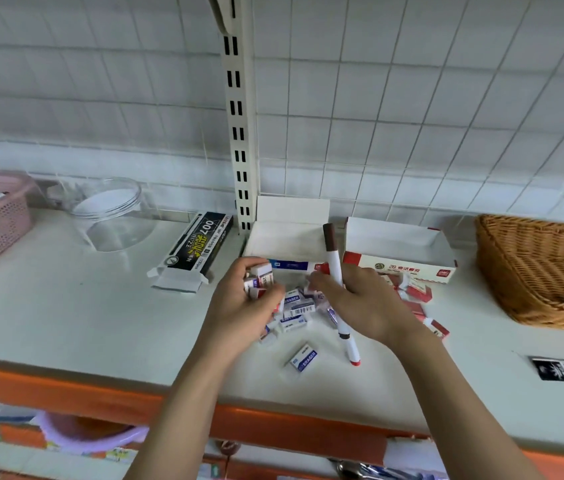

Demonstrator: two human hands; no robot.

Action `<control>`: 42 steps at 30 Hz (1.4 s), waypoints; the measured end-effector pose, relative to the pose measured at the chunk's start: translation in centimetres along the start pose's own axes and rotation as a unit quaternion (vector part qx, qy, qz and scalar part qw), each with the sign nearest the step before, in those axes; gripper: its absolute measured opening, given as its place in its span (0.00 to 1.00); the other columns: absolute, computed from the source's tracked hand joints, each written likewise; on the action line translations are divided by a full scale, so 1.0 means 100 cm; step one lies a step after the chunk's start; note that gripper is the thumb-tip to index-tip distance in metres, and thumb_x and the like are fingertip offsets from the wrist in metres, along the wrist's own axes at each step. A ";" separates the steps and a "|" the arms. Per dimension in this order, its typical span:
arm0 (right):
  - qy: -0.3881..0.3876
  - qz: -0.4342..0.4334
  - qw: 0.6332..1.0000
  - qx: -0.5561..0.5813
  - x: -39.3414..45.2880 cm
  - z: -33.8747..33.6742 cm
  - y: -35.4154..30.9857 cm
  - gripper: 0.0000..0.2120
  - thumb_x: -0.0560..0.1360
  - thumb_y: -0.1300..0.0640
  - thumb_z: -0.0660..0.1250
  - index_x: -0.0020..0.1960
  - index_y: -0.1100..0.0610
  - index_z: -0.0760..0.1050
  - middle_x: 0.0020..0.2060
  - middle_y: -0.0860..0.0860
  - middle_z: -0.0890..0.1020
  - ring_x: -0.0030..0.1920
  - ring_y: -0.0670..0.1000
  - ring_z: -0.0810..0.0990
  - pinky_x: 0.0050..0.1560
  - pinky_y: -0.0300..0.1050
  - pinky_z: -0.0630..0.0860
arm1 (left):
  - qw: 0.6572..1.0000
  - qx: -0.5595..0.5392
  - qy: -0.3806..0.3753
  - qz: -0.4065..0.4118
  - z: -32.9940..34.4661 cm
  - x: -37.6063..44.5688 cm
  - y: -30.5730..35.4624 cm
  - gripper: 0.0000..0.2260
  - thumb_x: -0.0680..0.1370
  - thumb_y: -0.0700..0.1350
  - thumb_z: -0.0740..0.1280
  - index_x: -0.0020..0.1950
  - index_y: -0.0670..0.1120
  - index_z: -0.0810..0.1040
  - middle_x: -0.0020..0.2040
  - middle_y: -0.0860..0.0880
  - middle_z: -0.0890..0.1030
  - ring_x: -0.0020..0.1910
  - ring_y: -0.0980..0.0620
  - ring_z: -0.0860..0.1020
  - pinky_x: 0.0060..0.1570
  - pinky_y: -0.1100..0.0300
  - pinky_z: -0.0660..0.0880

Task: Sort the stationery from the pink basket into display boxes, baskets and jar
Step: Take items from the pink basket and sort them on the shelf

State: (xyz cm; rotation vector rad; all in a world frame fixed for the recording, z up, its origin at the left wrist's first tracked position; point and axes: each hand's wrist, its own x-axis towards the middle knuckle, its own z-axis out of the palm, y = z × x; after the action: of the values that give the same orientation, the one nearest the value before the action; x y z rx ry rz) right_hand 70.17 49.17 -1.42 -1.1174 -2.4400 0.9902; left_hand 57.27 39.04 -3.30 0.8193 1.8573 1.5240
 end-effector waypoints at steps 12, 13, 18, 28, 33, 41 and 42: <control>0.085 -0.024 0.992 0.090 -0.012 0.004 0.027 0.13 0.78 0.58 0.59 0.43 0.68 0.72 0.36 0.63 0.80 0.37 0.64 0.77 0.32 0.52 0.72 | 0.955 0.259 -0.001 0.145 0.015 0.015 -0.008 0.15 0.73 0.58 0.66 0.55 0.52 0.74 0.47 0.51 0.77 0.44 0.55 0.76 0.42 0.62 0.71; 0.088 -0.019 0.992 0.091 -0.013 0.004 0.028 0.13 0.78 0.57 0.59 0.43 0.68 0.72 0.36 0.63 0.80 0.37 0.64 0.77 0.33 0.53 0.73 | 0.959 0.243 0.006 0.142 0.015 0.015 -0.008 0.09 0.74 0.53 0.67 0.52 0.53 0.74 0.45 0.51 0.78 0.39 0.57 0.77 0.39 0.64 0.71; 0.130 0.023 0.987 0.096 -0.020 -0.011 0.029 0.13 0.79 0.56 0.59 0.40 0.62 0.74 0.29 0.48 0.81 0.24 0.48 0.76 0.28 0.40 0.70 | 0.980 0.160 0.016 0.117 0.020 0.008 0.006 0.08 0.75 0.47 0.67 0.53 0.54 0.74 0.38 0.50 0.79 0.29 0.54 0.77 0.33 0.59 0.73; 0.207 0.161 0.964 0.039 -0.070 -0.052 0.086 0.13 0.77 0.57 0.62 0.38 0.64 0.73 0.29 0.55 0.78 0.30 0.54 0.72 0.30 0.43 0.64 | 0.933 0.273 -0.129 0.199 0.118 0.017 0.030 0.07 0.78 0.49 0.63 0.49 0.48 0.79 0.46 0.51 0.81 0.44 0.50 0.78 0.41 0.59 0.71; 0.204 0.195 0.959 0.012 -0.086 -0.062 0.108 0.14 0.78 0.55 0.61 0.42 0.66 0.74 0.36 0.61 0.81 0.38 0.61 0.77 0.36 0.49 0.72 | 0.912 0.315 -0.157 0.210 0.154 0.025 0.028 0.13 0.81 0.48 0.56 0.50 0.44 0.78 0.49 0.45 0.80 0.48 0.47 0.78 0.42 0.58 0.71; 0.161 0.198 0.967 0.011 -0.080 -0.069 0.105 0.13 0.78 0.55 0.60 0.42 0.64 0.73 0.36 0.59 0.80 0.39 0.61 0.77 0.36 0.47 0.70 | 0.968 0.164 -0.148 0.115 0.147 0.026 0.039 0.11 0.80 0.53 0.60 0.48 0.46 0.71 0.41 0.49 0.79 0.29 0.57 0.74 0.26 0.65 0.68; 0.154 0.194 0.969 0.008 -0.078 -0.067 0.103 0.13 0.78 0.55 0.61 0.39 0.62 0.72 0.34 0.57 0.78 0.37 0.59 0.76 0.35 0.46 0.68 | 0.982 0.089 -0.152 0.067 0.141 0.022 0.038 0.12 0.80 0.53 0.58 0.46 0.46 0.72 0.36 0.48 0.77 0.24 0.56 0.74 0.23 0.64 0.68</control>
State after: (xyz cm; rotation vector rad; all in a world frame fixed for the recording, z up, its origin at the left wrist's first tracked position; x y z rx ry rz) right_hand 84.44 51.28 -3.36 -1.6470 -2.0070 0.8570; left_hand 67.01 50.04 -1.99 1.2099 1.7555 1.2383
